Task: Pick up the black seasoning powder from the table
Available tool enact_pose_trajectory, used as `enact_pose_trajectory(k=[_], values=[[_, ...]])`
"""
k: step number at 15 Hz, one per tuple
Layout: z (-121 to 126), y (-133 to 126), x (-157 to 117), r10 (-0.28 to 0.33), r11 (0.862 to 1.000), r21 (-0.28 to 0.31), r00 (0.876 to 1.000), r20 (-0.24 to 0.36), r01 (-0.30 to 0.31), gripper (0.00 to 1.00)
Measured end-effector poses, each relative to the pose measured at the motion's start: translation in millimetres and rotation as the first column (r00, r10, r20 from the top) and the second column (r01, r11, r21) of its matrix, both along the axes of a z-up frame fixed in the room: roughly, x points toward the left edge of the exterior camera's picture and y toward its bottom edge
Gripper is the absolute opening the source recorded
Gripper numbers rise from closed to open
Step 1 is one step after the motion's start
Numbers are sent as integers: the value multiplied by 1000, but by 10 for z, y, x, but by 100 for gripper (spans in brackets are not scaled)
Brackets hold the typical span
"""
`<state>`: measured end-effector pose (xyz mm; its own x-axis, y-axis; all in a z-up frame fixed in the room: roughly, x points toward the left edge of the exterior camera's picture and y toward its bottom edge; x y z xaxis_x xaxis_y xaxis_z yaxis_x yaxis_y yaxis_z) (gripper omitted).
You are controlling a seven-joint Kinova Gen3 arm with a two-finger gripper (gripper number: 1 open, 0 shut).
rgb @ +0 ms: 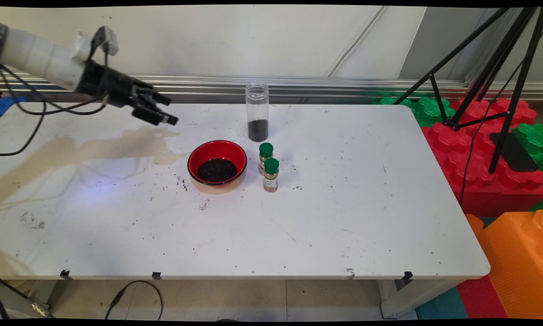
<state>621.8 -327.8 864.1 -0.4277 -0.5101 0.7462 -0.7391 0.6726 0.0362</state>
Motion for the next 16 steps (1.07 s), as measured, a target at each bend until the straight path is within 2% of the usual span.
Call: enact_pose_trajectory(k=[9,16], values=[[-298,-503,-308,-43,996,-81,997,-57,38,100],[-583,-888,-600,-104,981,-175,990,-99,86,100]])
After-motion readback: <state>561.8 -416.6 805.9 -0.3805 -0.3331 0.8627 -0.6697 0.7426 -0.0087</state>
